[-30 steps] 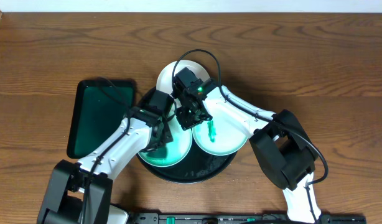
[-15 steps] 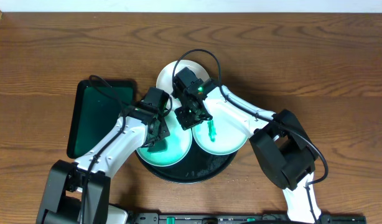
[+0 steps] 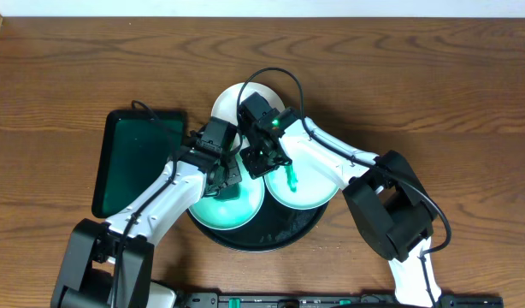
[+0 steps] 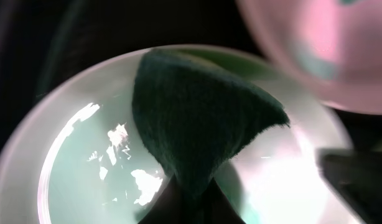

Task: Clean dirty plates on tray and stack at the side
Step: 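Scrub the pale green plate with the sponge while the right gripper holds it, then lift the sponge away and return the left gripper beside the water tray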

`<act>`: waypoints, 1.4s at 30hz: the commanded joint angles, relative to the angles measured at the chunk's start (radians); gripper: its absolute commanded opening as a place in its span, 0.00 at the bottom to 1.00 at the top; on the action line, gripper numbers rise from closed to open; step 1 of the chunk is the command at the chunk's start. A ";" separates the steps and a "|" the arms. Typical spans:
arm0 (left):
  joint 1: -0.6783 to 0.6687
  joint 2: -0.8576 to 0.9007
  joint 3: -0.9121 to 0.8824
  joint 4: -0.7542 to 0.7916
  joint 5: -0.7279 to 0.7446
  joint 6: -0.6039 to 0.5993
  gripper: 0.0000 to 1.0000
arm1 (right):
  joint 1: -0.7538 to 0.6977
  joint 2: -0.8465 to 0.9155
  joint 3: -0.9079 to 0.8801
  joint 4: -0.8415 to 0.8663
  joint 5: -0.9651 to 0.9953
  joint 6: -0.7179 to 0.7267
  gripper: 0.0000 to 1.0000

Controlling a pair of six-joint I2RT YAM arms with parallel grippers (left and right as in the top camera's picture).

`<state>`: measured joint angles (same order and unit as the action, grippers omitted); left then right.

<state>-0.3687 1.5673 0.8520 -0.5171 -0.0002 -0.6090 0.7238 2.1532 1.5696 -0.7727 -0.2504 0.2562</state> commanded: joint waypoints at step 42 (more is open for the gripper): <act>0.455 -0.271 0.313 -0.424 0.010 0.106 0.07 | 0.140 -0.289 0.000 -0.139 0.528 -0.018 0.01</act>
<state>0.0834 1.2953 1.1358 -0.9386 0.0166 -0.5217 0.8185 1.9190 1.5673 -0.8879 0.0719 0.2504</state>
